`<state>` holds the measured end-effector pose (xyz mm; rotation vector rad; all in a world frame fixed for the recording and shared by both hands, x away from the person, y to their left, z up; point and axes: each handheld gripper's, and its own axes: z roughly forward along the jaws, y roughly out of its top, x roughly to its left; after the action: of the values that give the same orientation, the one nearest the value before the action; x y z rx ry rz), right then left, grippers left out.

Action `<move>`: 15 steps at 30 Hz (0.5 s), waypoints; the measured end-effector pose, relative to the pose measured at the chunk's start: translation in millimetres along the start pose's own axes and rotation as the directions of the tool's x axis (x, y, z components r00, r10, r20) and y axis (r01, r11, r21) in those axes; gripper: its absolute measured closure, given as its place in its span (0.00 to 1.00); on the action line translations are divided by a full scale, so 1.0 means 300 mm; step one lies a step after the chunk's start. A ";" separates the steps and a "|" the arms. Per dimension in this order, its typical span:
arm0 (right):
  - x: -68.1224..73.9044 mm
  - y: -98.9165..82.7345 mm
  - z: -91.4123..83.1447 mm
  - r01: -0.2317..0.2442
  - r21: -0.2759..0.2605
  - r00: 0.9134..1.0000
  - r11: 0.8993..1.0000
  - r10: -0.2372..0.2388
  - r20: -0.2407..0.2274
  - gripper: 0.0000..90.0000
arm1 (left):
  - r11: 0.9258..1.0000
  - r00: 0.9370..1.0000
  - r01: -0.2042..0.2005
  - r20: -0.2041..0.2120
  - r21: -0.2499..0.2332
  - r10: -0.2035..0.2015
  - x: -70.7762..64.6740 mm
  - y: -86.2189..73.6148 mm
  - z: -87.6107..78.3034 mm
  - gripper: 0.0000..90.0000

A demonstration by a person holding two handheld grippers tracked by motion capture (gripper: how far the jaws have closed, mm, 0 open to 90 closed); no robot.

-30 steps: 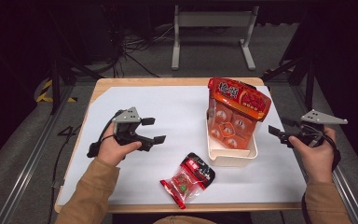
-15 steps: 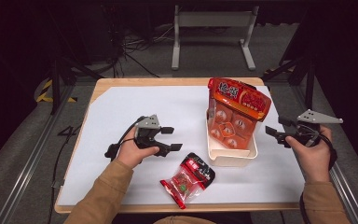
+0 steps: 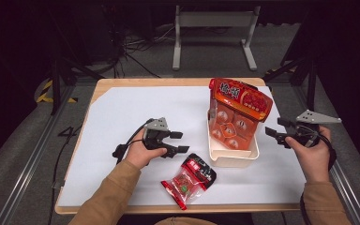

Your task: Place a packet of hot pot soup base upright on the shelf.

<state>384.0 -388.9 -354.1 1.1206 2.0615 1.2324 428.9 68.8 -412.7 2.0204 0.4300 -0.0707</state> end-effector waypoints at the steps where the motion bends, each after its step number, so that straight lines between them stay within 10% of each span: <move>1: 0.000 0.000 0.000 0.000 0.000 1.000 1.000 0.000 0.000 0.36 | 1.000 1.000 0.000 0.000 0.000 0.000 0.000 0.000 0.000 0.40; 15: 0.001 0.001 0.008 0.001 0.005 1.000 1.000 -0.001 -0.026 0.38 | 0.996 0.997 0.030 0.063 0.086 -0.036 0.004 0.007 0.082 0.43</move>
<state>385.6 -387.4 -354.9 1.1115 2.0847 1.2482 434.1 46.9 -422.9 2.0888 0.4257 -0.1772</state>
